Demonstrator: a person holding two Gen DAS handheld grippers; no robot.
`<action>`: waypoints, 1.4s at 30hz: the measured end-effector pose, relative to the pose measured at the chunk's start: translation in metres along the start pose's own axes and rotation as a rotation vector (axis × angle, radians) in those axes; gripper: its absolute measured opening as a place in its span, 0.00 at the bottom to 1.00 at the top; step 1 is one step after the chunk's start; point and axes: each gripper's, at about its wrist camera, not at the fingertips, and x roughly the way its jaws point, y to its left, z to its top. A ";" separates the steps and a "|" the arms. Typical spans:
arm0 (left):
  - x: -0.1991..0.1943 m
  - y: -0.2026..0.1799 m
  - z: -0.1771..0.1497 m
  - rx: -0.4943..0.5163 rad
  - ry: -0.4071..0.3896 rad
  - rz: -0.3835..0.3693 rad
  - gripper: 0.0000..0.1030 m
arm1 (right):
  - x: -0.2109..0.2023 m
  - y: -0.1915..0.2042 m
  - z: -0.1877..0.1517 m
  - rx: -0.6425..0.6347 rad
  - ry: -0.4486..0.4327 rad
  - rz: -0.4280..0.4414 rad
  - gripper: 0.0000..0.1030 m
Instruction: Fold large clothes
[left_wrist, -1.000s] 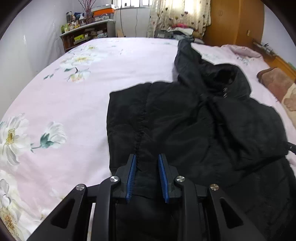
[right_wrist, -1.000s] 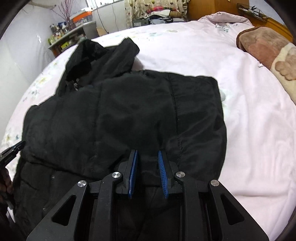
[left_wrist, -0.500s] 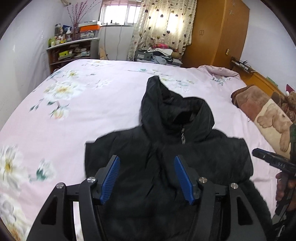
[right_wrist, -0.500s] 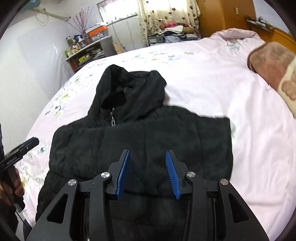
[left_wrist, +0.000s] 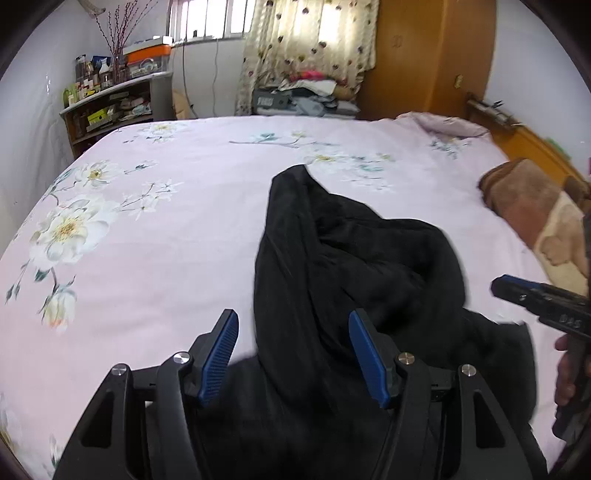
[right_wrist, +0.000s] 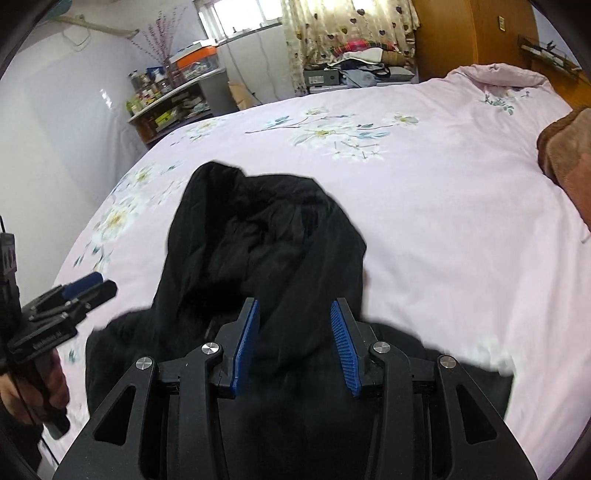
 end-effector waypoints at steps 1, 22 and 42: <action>0.011 0.002 0.005 -0.008 0.012 0.005 0.63 | 0.007 -0.003 0.007 0.008 0.003 0.001 0.40; -0.017 0.001 0.003 -0.013 -0.099 -0.064 0.01 | -0.010 -0.006 0.024 0.045 -0.104 -0.023 0.07; -0.149 0.014 -0.148 -0.051 -0.053 -0.073 0.01 | -0.112 0.001 -0.165 0.181 -0.022 0.038 0.03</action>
